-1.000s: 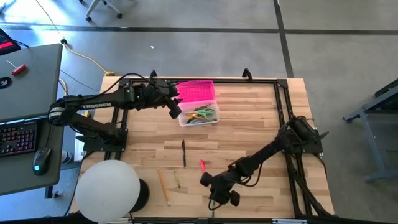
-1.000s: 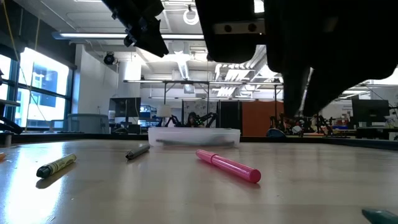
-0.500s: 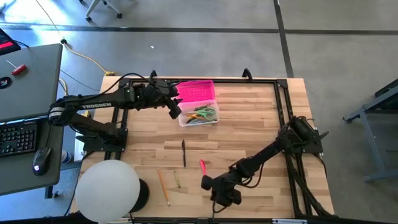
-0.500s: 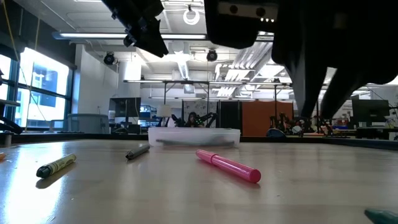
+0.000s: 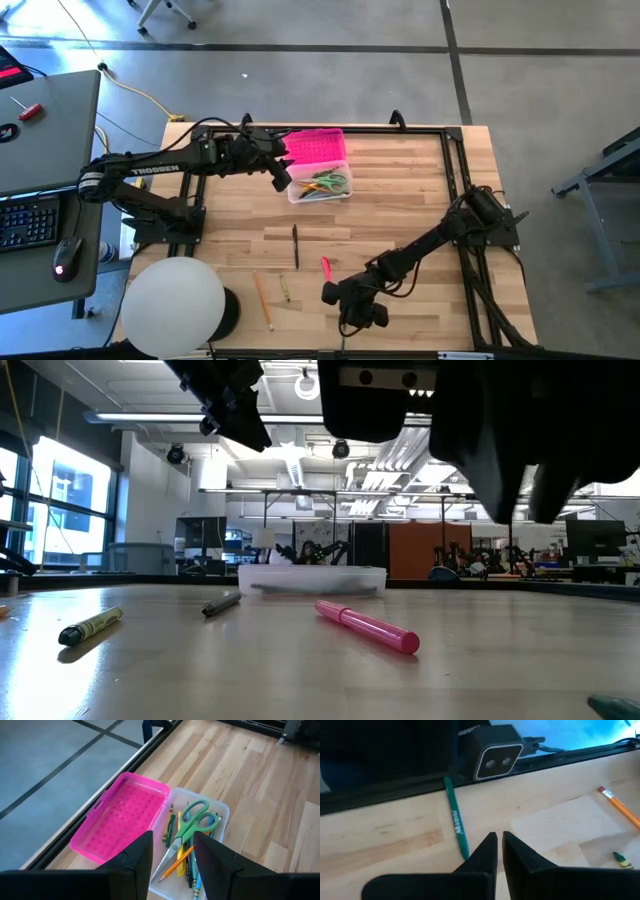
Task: Pick & place school supplies into a supply box
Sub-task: Put the dark green crayon into the pink supply box
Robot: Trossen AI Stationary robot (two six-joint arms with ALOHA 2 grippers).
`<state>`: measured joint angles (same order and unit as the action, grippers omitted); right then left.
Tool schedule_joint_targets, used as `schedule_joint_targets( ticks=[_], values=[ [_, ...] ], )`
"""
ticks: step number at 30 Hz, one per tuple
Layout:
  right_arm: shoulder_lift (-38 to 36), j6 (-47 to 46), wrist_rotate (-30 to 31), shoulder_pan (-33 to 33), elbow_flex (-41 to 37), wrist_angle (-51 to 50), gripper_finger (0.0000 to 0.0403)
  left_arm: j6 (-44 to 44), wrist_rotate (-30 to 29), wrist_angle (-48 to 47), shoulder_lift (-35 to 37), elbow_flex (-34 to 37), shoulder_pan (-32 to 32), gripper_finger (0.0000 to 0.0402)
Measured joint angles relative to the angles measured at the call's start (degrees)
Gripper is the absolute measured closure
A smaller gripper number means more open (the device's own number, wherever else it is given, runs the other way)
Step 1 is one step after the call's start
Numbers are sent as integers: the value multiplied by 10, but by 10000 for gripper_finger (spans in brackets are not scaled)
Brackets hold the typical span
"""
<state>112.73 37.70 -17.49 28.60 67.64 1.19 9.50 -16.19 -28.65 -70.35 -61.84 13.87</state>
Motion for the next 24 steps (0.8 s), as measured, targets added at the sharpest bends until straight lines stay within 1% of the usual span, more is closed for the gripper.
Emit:
schedule_joint_targets(
  ticks=[5,13,15,17,19,23,24],
  values=[
    [23,-44,-26,2,0,30,376,10,4,-1,0,0,0,227],
    [25,-58,-14,18,0,45,325,13,6,-2,0,0,0,227],
    [25,-46,1,26,0,42,314,13,6,-2,0,0,0,227],
    [25,-20,4,33,0,42,308,16,6,-2,0,0,0,227],
    [25,-7,-12,34,0,42,307,22,7,-2,0,0,0,227],
    [29,14,-77,22,0,38,310,28,11,-2,0,0,0,227],
    [32,20,-80,20,0,44,310,28,16,-2,0,0,0,227]
  ],
)
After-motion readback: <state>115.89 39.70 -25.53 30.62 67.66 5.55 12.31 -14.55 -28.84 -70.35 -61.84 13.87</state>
